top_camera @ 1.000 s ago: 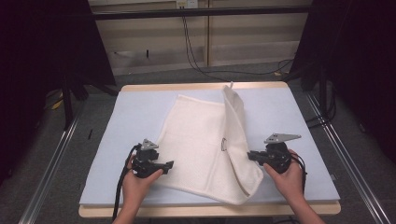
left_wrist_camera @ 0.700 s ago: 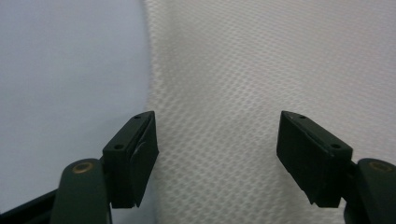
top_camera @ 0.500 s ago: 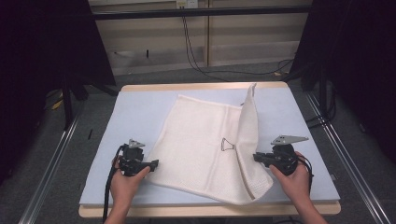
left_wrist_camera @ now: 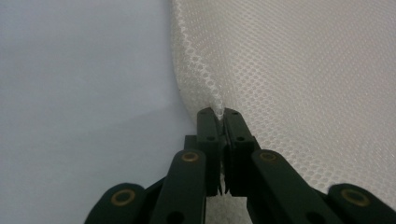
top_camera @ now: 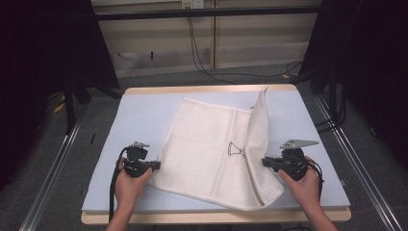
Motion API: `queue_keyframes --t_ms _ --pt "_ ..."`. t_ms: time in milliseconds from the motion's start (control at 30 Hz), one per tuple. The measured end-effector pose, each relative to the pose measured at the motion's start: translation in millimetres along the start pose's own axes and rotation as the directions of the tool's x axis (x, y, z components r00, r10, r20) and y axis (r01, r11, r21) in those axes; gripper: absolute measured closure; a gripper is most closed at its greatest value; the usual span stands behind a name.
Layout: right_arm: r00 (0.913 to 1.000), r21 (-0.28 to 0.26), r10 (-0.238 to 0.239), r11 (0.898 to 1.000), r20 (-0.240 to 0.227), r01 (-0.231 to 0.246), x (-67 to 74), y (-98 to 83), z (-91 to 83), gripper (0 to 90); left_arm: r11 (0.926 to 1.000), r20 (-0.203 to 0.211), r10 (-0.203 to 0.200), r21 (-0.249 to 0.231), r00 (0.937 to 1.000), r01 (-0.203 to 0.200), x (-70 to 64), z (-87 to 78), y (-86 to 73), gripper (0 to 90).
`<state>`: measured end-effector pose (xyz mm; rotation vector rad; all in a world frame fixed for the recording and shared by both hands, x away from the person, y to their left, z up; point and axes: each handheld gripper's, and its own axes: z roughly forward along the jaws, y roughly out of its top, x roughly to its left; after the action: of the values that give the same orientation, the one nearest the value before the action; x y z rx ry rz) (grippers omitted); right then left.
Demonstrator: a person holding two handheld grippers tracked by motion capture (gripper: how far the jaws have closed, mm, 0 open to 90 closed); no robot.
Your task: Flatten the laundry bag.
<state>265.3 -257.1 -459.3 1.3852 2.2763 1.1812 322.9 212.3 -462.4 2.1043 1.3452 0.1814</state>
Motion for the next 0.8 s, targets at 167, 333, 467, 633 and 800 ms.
queue_keyframes --t_ms 167,333,467,633,800 --pt "0.9999 -0.007 0.010 1.000 0.005 -0.010 -1.4 -1.7 -3.9 86.2 0.9990 -0.029 -0.011 -0.045 0.9995 0.010 14.0 1.9 12.4 87.5" --pt "0.9994 -0.004 0.027 1.000 0.022 -0.027 -6.1 -8.5 -11.2 86.2 0.9986 -0.070 0.004 -0.053 0.9976 -0.008 24.3 6.0 23.3 87.4" --pt "0.9981 0.009 0.050 0.999 0.036 -0.050 -10.1 -15.3 -17.3 86.1 0.9979 -0.066 -0.002 -0.065 0.9978 -0.002 30.1 7.6 27.5 87.3" --pt "0.9969 0.035 0.053 0.998 0.058 -0.055 -10.3 -20.1 -23.9 76.9 0.9948 -0.057 -0.021 -0.100 0.9982 0.016 26.4 2.9 29.6 66.1" --pt "0.9857 0.037 0.049 0.998 0.161 -0.055 -10.9 -16.2 -33.5 45.3 0.9959 -0.030 0.023 -0.086 0.9993 -0.025 12.4 -5.4 27.9 47.2"
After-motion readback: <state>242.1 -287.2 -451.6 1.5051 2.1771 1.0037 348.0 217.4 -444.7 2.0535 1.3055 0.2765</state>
